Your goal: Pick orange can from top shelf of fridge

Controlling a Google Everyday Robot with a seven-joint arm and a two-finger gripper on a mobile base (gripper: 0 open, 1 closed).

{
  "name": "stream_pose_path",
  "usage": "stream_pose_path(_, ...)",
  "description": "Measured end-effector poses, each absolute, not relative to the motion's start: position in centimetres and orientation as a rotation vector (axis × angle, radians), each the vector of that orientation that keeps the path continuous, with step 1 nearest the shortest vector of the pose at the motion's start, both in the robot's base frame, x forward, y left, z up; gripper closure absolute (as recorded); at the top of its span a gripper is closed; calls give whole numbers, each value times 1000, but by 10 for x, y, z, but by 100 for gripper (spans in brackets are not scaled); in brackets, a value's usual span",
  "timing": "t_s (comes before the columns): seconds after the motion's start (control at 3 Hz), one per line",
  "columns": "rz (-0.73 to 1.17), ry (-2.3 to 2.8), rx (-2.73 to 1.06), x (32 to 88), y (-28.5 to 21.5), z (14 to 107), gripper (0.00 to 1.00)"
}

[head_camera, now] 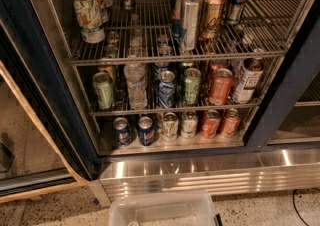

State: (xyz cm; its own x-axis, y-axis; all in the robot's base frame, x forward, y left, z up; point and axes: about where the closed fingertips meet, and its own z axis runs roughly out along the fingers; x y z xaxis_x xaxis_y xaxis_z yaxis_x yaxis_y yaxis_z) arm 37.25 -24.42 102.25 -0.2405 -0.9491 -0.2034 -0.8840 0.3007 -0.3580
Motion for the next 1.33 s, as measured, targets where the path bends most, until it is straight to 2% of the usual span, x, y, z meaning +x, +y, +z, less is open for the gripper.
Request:
stream_pose_path(0.67,-168,2156,-1606,377,-235,1020,0)
stream_pose_path(1.33,123,1995,-1373,412,-215,983,0)
